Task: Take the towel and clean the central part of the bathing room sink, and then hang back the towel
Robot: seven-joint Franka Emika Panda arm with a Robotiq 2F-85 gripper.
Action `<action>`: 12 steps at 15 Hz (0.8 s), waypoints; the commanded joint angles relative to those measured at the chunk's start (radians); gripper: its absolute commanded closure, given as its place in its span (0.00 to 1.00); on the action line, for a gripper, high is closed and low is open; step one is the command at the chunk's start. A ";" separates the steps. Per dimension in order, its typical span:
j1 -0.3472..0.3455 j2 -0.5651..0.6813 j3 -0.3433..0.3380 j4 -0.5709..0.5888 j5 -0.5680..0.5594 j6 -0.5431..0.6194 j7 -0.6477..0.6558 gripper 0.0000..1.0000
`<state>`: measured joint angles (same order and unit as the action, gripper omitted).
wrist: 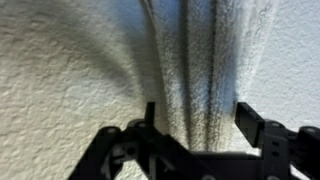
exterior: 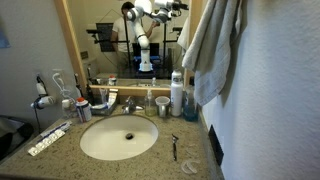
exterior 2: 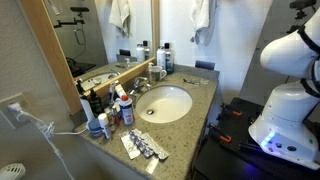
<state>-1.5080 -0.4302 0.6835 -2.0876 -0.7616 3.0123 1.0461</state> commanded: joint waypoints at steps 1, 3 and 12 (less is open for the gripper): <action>0.019 0.002 -0.008 0.011 0.016 -0.035 -0.014 0.00; 0.029 0.001 -0.012 0.007 0.019 -0.036 -0.020 0.00; 0.121 -0.051 -0.045 -0.038 0.016 -0.063 -0.046 0.00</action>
<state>-1.4357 -0.4322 0.6667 -2.0901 -0.7602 2.9981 1.0402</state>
